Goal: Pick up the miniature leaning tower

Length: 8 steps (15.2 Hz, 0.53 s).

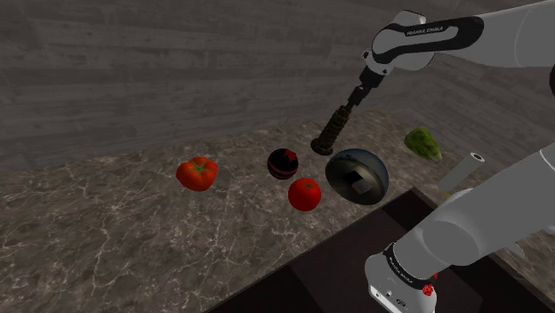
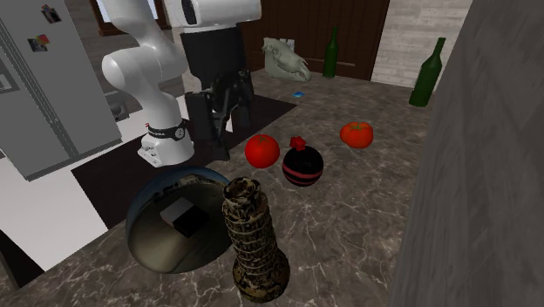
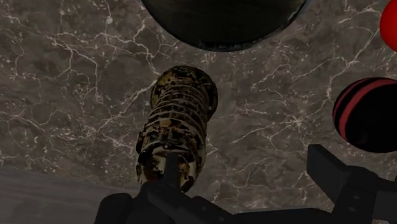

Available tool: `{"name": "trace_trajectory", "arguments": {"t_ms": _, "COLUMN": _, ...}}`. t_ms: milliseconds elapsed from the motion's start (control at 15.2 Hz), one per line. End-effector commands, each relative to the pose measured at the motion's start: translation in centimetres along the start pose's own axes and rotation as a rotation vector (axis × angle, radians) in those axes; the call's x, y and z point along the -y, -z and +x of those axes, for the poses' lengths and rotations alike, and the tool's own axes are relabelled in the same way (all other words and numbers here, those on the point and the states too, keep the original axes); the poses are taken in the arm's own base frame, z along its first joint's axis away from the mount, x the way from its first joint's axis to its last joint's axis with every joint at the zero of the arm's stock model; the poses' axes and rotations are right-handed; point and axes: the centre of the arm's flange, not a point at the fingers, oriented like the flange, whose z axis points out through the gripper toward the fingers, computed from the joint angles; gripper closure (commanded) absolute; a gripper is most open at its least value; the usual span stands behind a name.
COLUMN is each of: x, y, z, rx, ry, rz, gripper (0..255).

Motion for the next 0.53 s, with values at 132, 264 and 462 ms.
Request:
{"name": "trace_trajectory", "arguments": {"t_ms": 132, "x": -4.5, "y": -2.9, "z": 1.0, "rx": 0.003, "ry": 0.003, "rz": -0.005, "gripper": 0}}
{"name": "trace_trajectory", "arguments": {"t_ms": 264, "x": -5.3, "y": -4.0, "z": 1.2, "rx": 0.004, "ry": 0.003, "rz": -0.006, "gripper": 0}}
{"name": "trace_trajectory", "arguments": {"t_ms": 462, "x": -5.2, "y": -5.5, "z": 1.0, "rx": 0.004, "ry": 0.003, "rz": -0.006, "gripper": 0}}
